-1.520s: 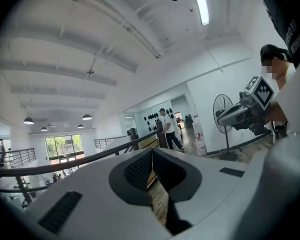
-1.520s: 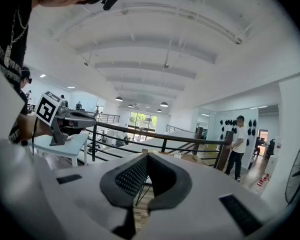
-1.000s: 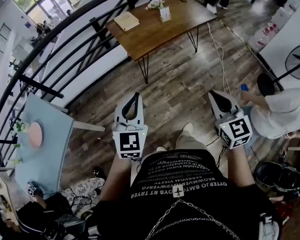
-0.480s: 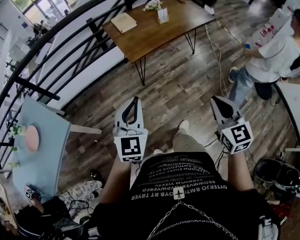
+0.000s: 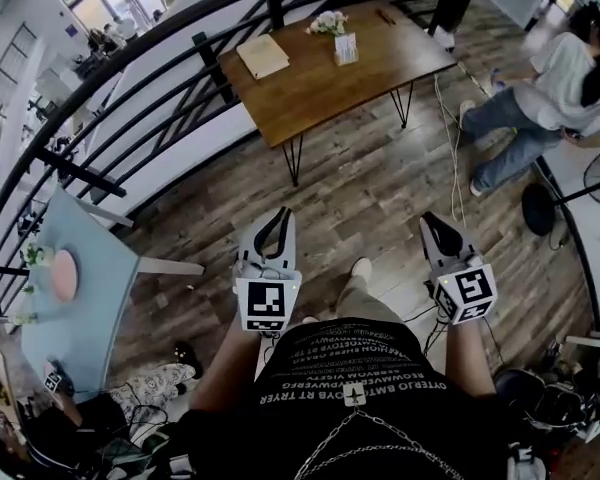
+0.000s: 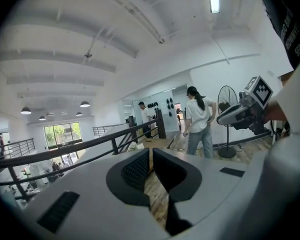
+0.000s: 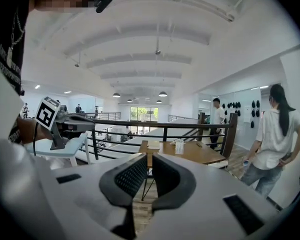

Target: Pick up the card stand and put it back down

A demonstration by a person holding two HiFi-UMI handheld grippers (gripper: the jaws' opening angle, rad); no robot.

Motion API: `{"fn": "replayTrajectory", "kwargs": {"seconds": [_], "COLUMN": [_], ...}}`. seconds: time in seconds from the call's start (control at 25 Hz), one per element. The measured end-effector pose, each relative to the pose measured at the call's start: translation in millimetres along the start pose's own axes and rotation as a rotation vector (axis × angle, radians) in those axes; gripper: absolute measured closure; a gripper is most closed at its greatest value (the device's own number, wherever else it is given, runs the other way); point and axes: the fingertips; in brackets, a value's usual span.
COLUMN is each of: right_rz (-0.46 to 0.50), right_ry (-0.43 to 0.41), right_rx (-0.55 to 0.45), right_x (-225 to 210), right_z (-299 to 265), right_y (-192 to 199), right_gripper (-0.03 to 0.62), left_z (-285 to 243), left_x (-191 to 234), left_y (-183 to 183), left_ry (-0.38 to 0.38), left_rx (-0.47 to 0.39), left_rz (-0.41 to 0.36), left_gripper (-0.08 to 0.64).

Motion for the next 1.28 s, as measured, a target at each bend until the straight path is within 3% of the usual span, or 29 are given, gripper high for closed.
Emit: {"fn": "replayTrajectory", "kwargs": {"seconds": [0.72, 0.96, 1.28], "right_rz": [0.029, 0.03, 0.033], "right_ry": [-0.129, -0.154, -0.186], "right_rx": [-0.006, -0.024, -0.002], "right_x": [-132, -162, -176], "right_z": [-93, -110, -127], "right_y": [-1, -1, 9], "right_gripper": [0.517, 0.499, 0.489], "left_z": [-156, -172, -180], "left_x": [-20, -23, -22], "left_y": [-60, -72, -56], "left_ry": [-0.058, -0.094, -0.129], "left_rx": [-0.001, -0.004, 0.025], "left_rz": [0.064, 0.053, 0.072], "left_gripper": [0.531, 0.531, 0.531]}}
Point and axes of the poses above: the fingertips, and each gripper's own axes: z backward along the fingers, x to its left, y out of its underside, and after that the axes turned 10 degrees about z, right-handed
